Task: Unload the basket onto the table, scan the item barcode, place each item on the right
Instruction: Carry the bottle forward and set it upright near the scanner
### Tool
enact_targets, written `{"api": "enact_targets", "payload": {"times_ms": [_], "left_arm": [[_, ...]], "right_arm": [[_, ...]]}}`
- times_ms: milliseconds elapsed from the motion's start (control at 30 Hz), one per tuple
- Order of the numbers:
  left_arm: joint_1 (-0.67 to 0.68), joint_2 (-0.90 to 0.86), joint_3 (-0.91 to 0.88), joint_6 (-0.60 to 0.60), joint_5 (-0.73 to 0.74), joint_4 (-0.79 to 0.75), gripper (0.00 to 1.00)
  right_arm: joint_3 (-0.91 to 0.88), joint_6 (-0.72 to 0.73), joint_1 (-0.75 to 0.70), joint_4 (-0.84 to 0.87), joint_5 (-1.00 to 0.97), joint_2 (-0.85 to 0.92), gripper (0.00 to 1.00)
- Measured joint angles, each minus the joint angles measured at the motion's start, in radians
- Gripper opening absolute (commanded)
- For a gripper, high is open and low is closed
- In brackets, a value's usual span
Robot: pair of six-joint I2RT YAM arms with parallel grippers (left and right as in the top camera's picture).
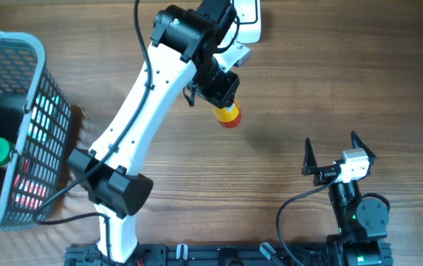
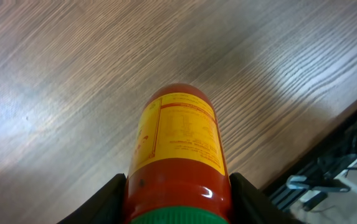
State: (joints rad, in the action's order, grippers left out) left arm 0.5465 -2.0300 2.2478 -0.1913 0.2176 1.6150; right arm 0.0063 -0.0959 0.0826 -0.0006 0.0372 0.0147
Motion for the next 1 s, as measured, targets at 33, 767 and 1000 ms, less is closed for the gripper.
{"api": "enact_targets", "payload": {"times_ms": [33, 767, 1000], "left_arm": [[0.0, -0.007, -0.002, -0.018, 0.002, -0.005, 0.45], [0.001, -0.179, -0.081, -0.286, -0.142, -0.211, 0.5], [0.001, -0.182, -0.101, -0.351, -0.12, -0.209, 0.61]], "right_arm": [[0.0, 0.0, 0.0, 0.0, 0.0, 0.0, 1.0], [0.0, 0.0, 0.0, 0.0, 0.0, 0.0, 1.0], [0.0, 0.0, 0.0, 0.0, 0.0, 0.0, 1.0]]}}
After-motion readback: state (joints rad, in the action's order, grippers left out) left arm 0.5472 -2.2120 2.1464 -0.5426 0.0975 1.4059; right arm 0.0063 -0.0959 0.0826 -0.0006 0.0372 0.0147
